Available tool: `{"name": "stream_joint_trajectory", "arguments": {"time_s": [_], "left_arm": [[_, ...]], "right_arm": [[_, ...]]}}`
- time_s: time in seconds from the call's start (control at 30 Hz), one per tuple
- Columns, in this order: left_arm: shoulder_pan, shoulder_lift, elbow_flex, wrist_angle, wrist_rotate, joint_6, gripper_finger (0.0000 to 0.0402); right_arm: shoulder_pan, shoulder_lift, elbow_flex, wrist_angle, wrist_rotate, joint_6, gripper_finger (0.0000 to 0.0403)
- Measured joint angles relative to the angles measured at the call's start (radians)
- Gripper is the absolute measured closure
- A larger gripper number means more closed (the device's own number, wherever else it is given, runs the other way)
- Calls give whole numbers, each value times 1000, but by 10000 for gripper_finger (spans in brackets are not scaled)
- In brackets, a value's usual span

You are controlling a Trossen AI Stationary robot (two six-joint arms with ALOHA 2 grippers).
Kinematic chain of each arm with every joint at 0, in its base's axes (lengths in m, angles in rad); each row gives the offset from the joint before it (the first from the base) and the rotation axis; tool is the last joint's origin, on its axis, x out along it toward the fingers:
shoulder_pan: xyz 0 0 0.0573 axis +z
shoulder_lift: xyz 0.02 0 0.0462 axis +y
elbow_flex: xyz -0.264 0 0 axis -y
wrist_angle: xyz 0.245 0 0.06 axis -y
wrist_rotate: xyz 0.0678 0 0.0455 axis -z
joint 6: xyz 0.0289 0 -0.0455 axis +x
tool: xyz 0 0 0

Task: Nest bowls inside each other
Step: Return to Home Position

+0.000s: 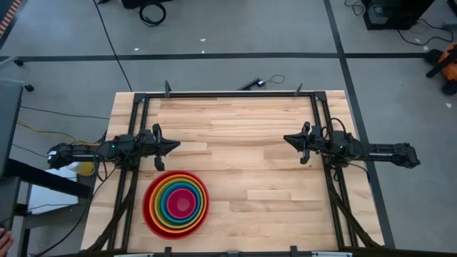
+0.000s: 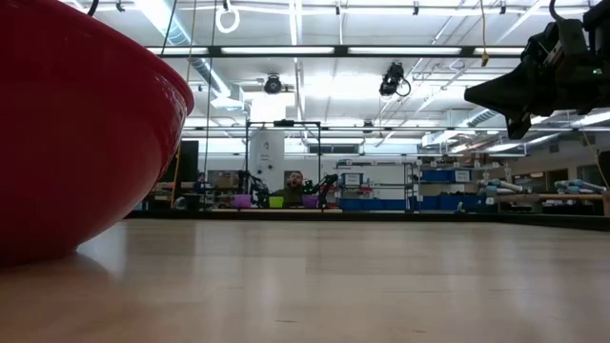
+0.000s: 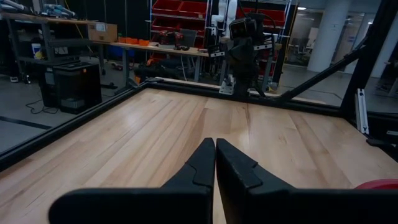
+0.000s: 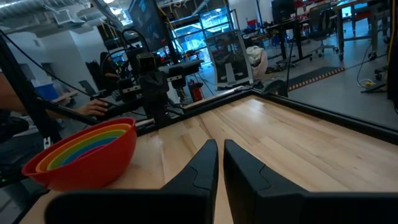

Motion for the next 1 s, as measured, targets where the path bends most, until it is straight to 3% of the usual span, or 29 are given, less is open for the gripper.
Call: {"name": "stream_joint_trajectory", "arguments": {"time_s": [1.0], "left_arm": [[0,0,0,0,0,0,383]], "right_arm": [[0,0,0,0,0,0,369]]}}
